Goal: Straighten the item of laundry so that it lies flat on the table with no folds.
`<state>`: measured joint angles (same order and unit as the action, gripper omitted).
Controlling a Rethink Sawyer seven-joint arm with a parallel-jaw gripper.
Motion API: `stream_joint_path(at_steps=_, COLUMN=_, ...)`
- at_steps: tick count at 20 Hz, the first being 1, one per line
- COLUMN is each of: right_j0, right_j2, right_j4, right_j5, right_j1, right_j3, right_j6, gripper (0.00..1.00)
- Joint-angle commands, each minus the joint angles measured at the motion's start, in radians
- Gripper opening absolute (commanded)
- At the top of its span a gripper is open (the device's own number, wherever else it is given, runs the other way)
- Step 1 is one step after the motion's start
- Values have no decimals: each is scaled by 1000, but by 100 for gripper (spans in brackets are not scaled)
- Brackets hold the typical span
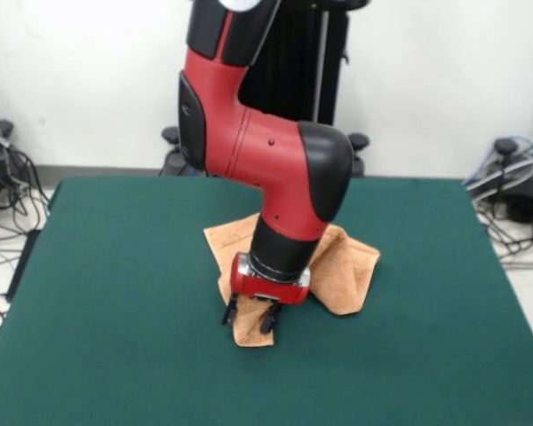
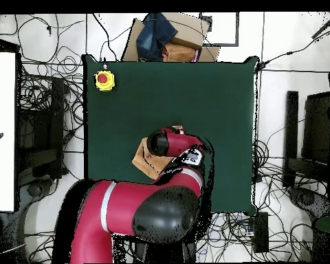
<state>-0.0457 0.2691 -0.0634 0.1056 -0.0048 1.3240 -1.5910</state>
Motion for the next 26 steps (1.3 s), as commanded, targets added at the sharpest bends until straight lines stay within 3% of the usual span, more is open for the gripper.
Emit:
stream_joint_path(at_steps=1, right_j0=-6, right_j2=-170, right_j4=42, right_j5=122, right_j1=83, right_j3=-12, right_j6=-51, gripper=100)
stream_joint_path(at_steps=16, right_j0=-23, right_j2=-180, right_j4=44, right_j5=66, right_j1=87, right_j3=7, right_j6=-75, gripper=100)
stream_joint_path(at_steps=25, right_j0=11, right_j2=-139, right_j4=19, right_j5=53, right_j1=98, right_j3=4, right_j6=-116, gripper=100)
stream_joint_path(at_steps=26, right_j0=10, right_j2=-140, right_j4=13, right_j5=55, right_j1=98, right_j3=8, right_j6=-122, gripper=0)
